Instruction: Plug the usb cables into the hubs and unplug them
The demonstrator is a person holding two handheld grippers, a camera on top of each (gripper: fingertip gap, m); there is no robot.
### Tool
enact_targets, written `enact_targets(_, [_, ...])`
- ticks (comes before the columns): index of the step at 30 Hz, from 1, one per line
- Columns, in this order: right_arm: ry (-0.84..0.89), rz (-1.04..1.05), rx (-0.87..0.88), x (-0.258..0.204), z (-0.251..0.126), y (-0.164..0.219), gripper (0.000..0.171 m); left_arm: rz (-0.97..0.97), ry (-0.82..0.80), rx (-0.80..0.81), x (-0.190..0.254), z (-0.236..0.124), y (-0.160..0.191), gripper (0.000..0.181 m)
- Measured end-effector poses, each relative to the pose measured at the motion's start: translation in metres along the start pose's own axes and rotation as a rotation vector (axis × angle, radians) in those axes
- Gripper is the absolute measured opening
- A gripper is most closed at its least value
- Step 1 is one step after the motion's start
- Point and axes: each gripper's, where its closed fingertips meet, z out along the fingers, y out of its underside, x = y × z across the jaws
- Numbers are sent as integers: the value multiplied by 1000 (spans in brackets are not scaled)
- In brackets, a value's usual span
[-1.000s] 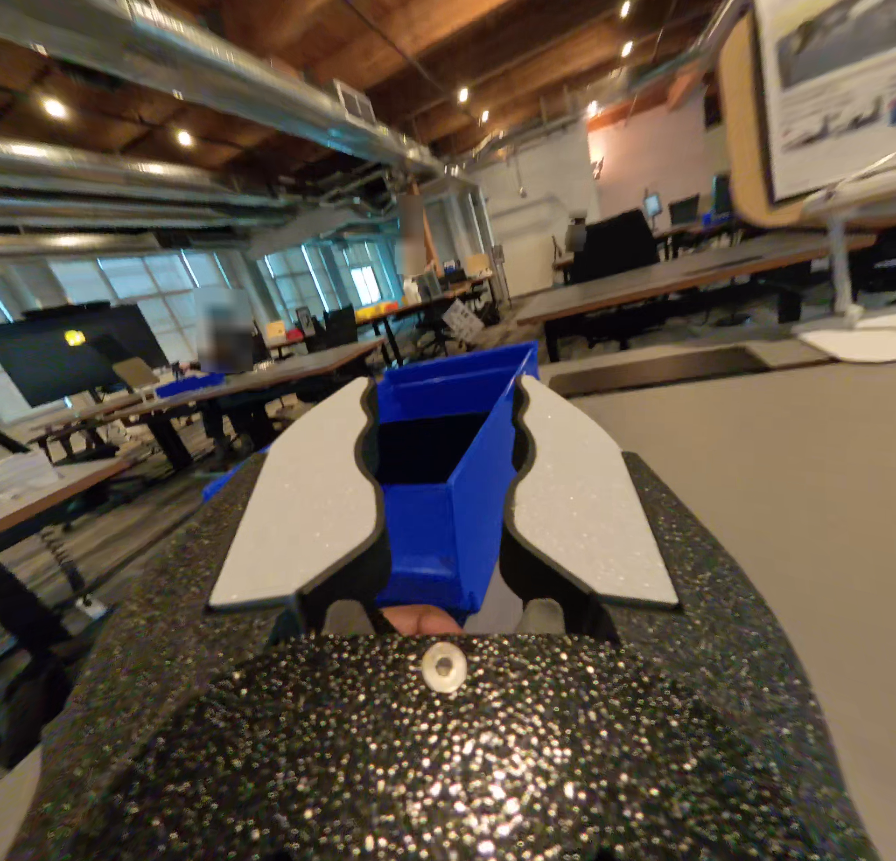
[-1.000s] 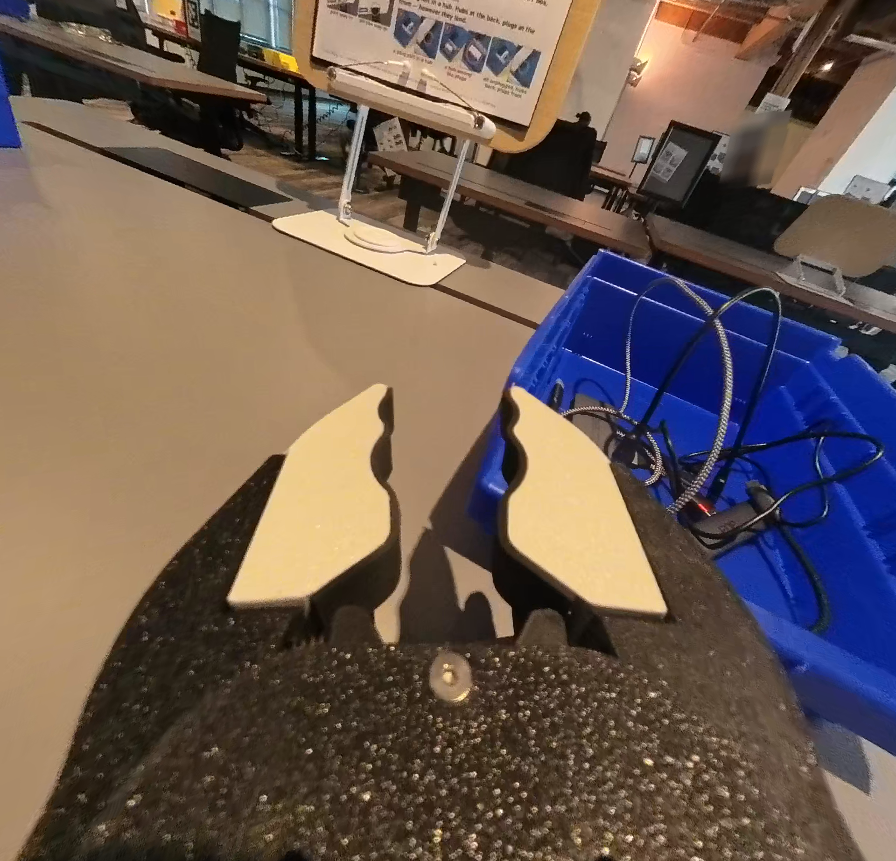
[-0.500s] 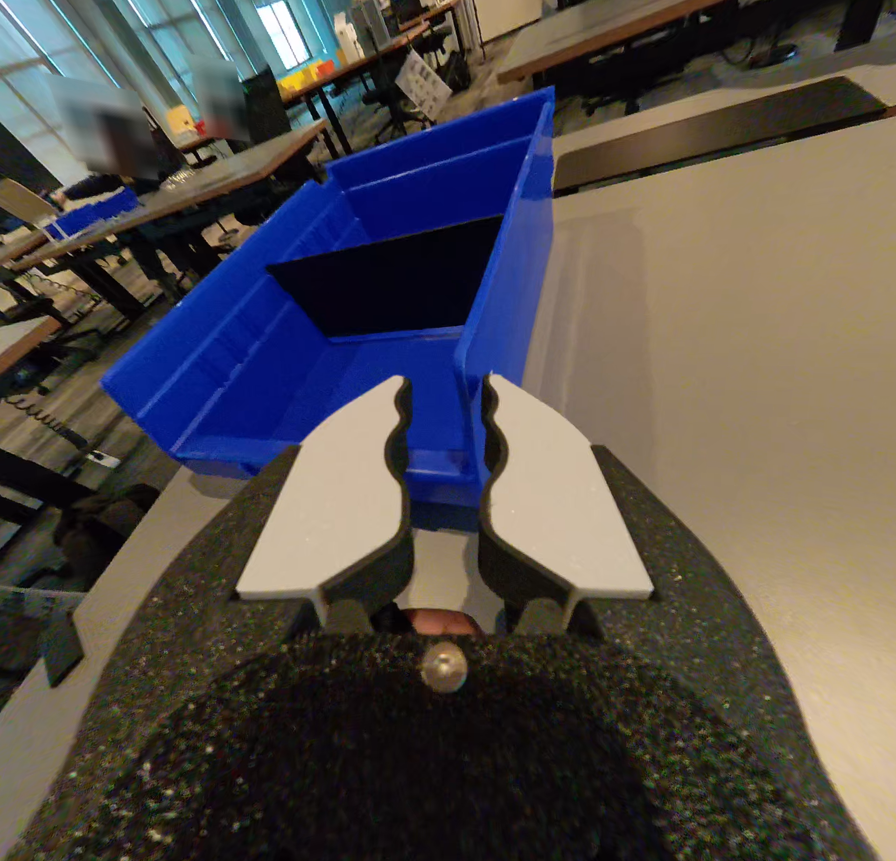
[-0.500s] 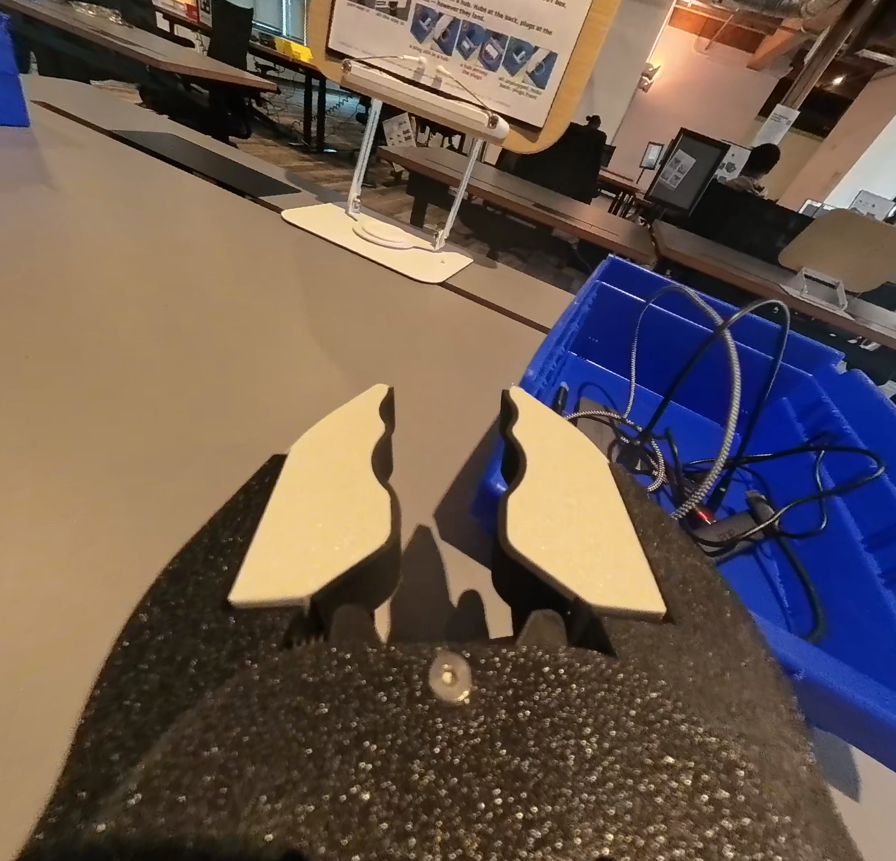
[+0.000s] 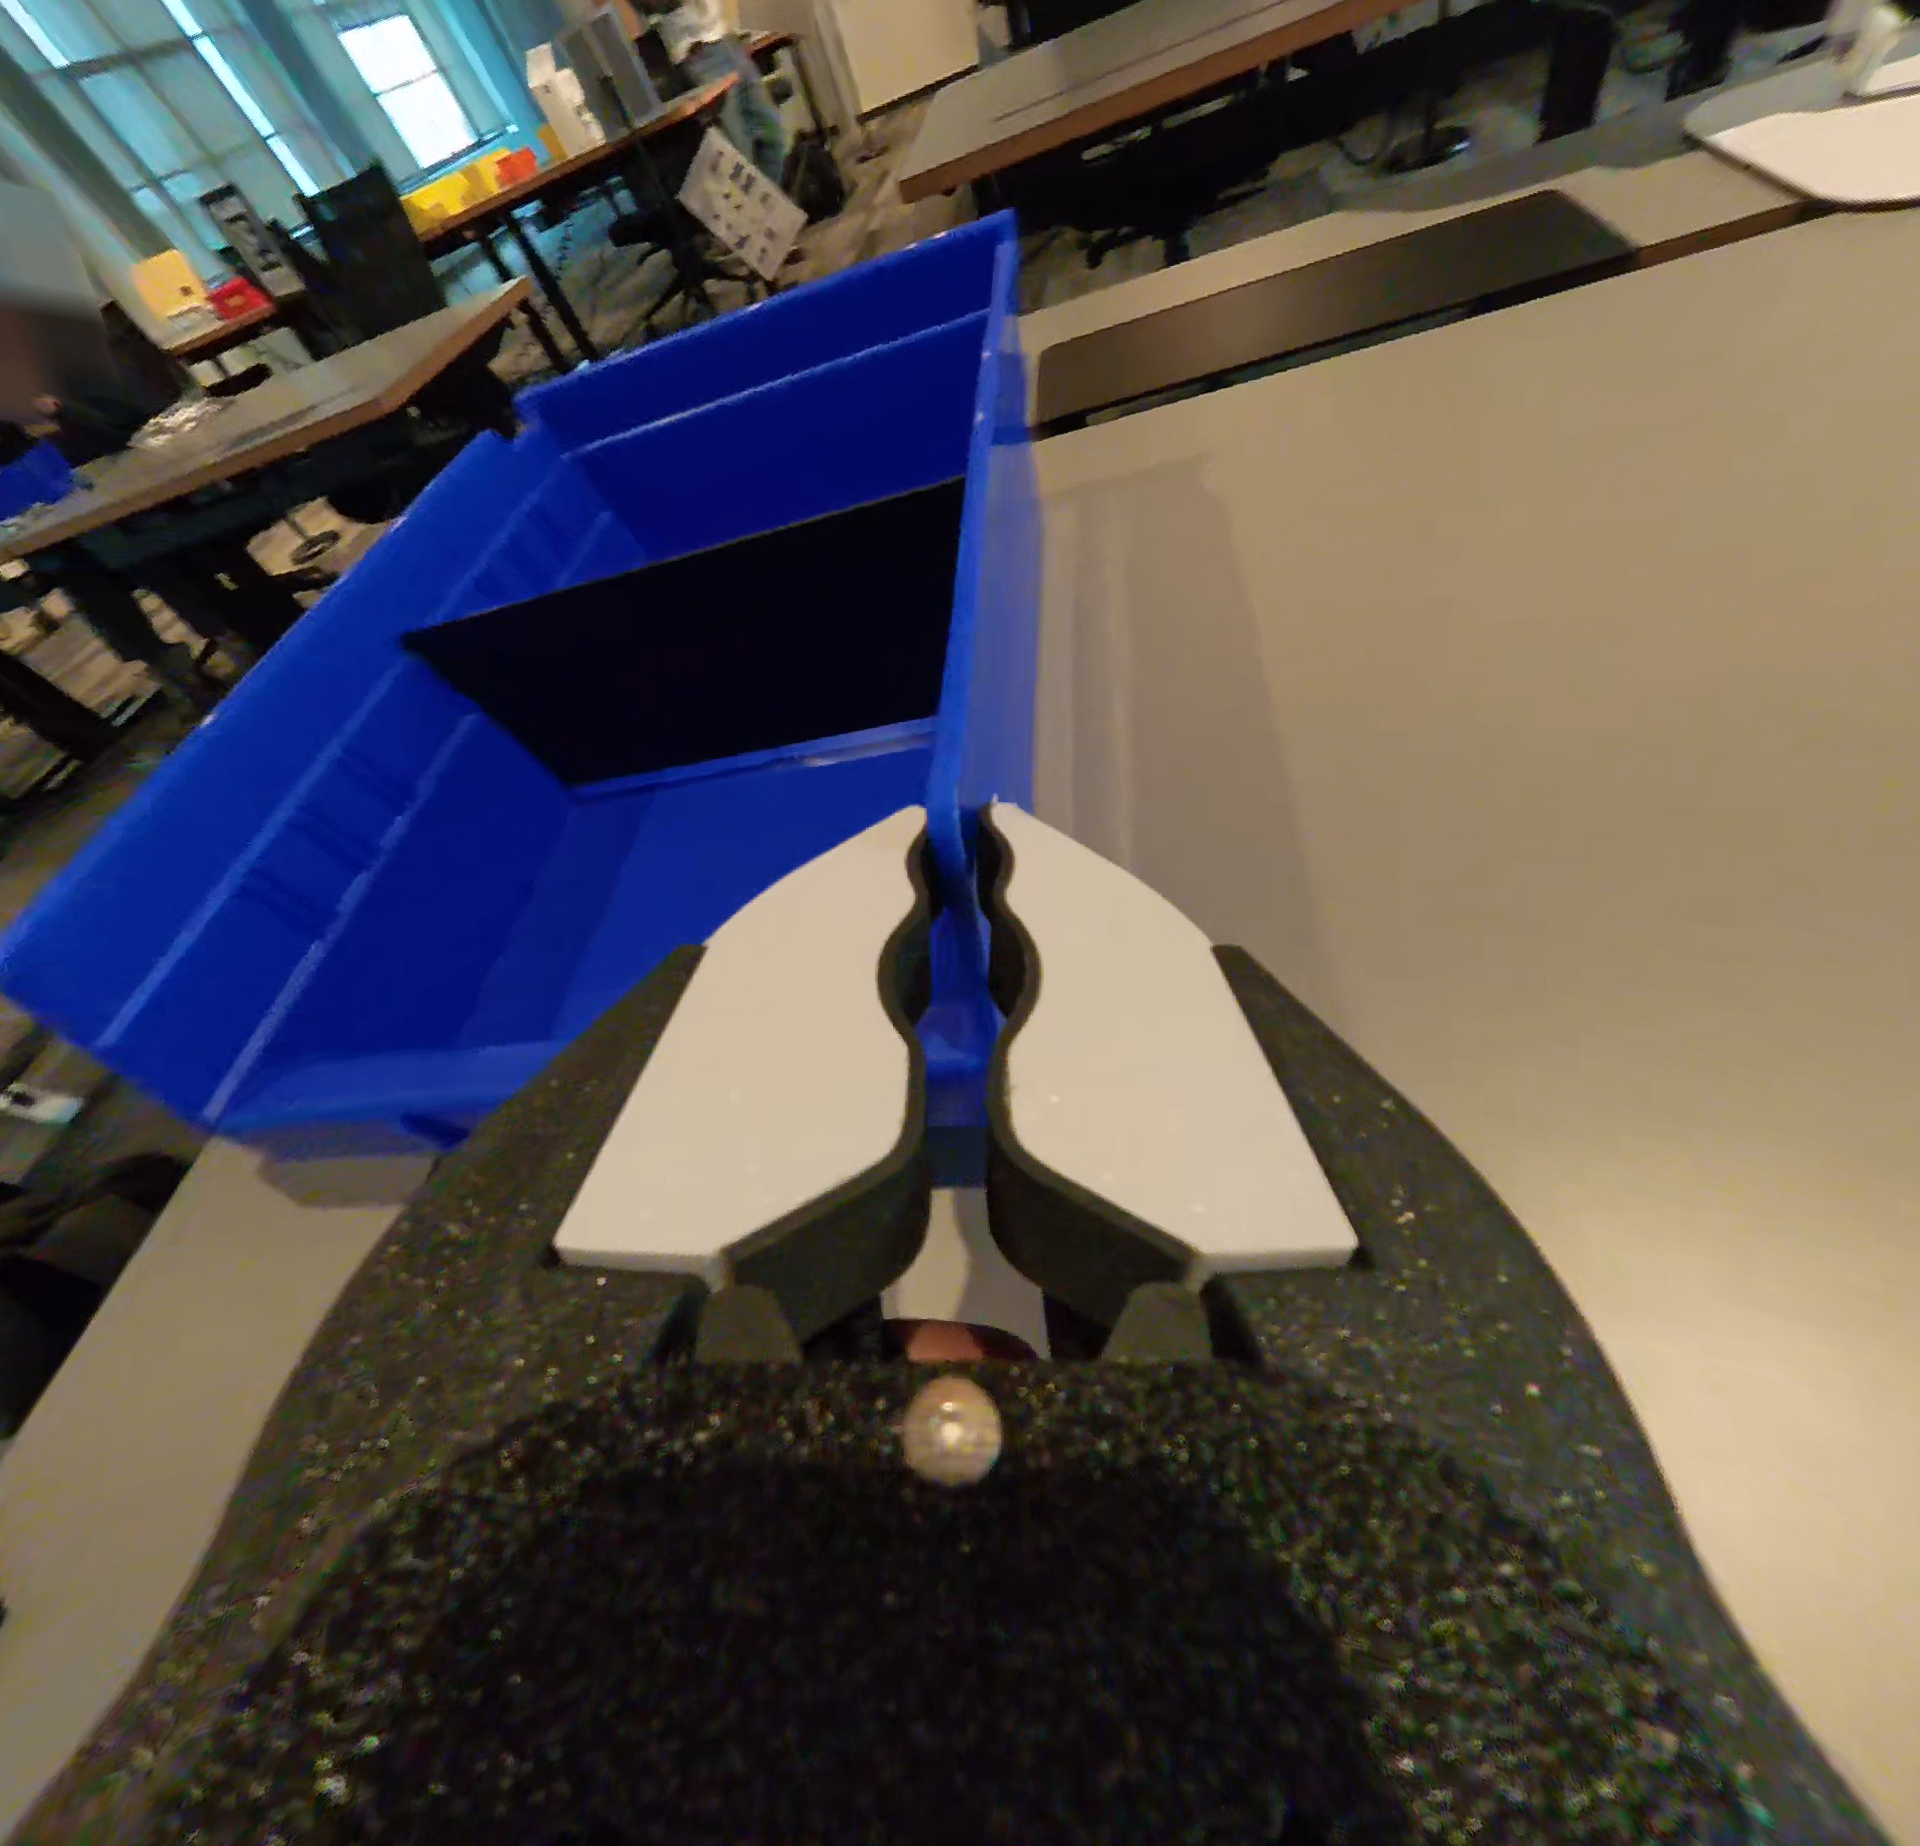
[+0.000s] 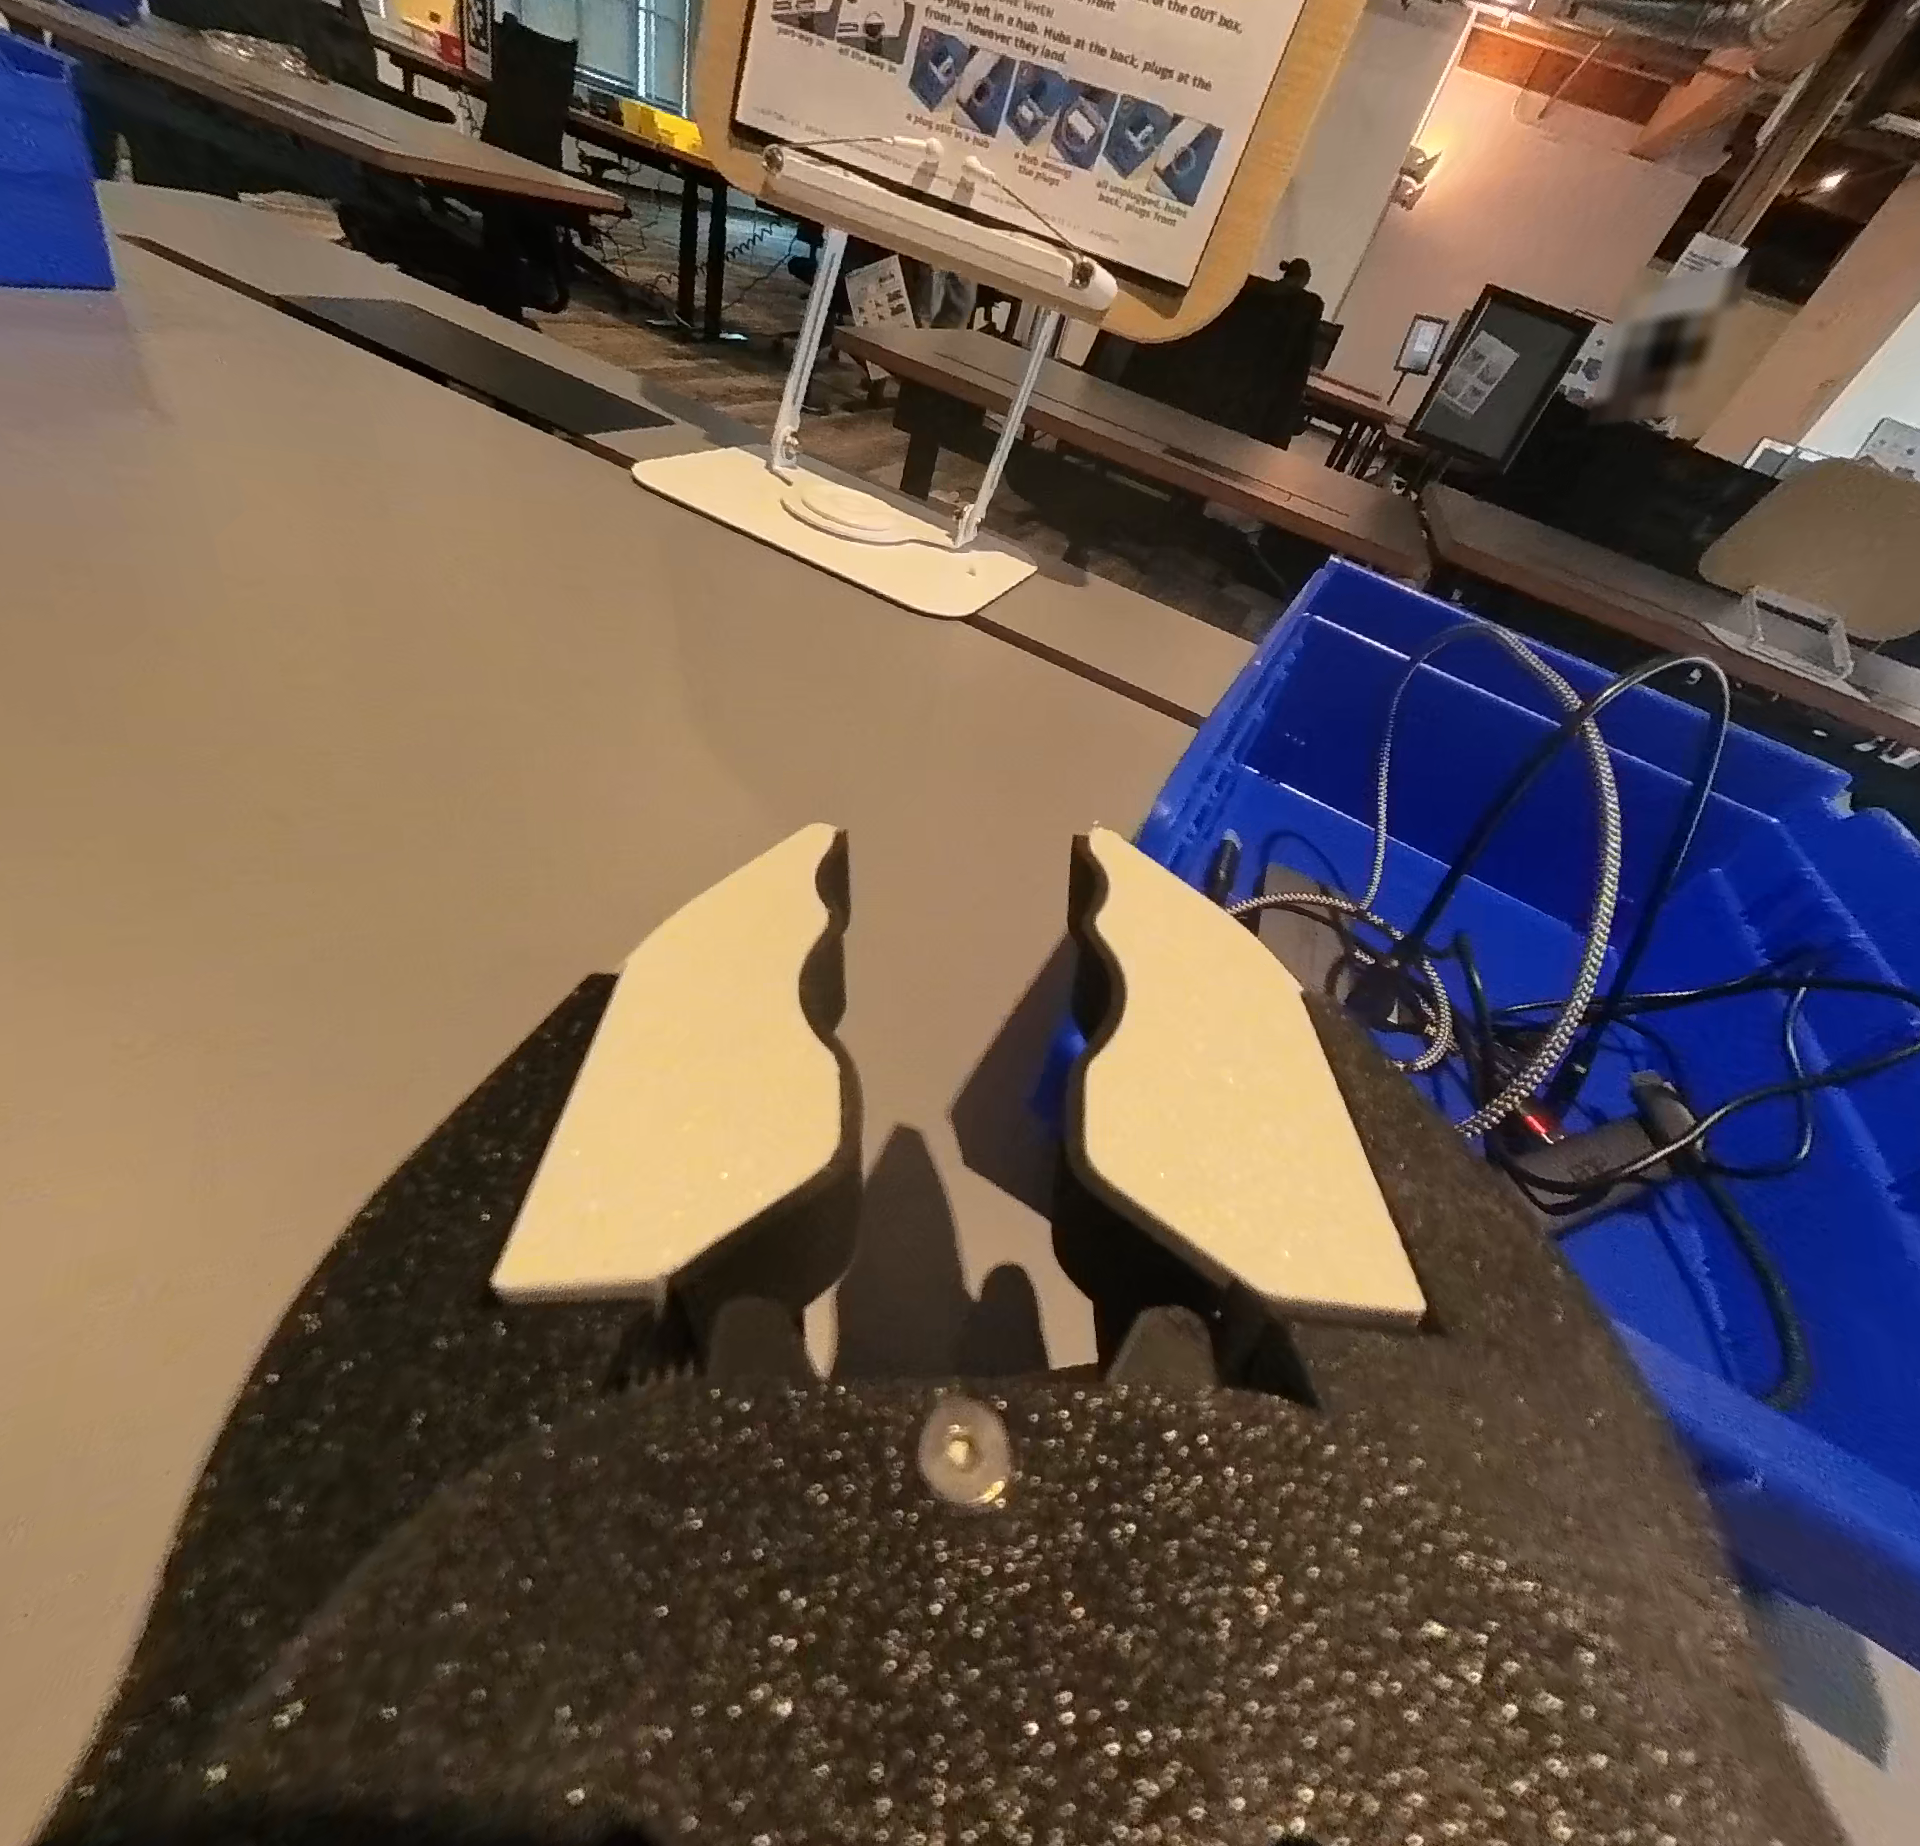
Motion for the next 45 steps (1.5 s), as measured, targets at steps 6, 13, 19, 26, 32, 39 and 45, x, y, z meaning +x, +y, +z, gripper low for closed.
enact_targets(6, [3,1,7,1,-1,-1,41,106,143,70,37,-9,-11,6])
enact_targets(13, [8,0,5,2,-1,-1,40,153,265,131,63,-20,-17,7])
enact_targets(19, [12,-2,7,2,-1,-1,40,242,393,188,91,-32,-22,8])
enact_targets(26, [16,-1,6,4,-2,-1,40,360,617,297,135,-56,-30,9])
enact_targets(32, [22,5,2,5,-1,0,40,421,831,389,168,-87,-30,8])
enact_targets(39, [28,16,3,7,-2,1,40,461,1089,479,197,-128,-26,8])
enact_targets(45, [33,28,5,10,-2,1,40,480,1295,536,217,-163,-21,8])
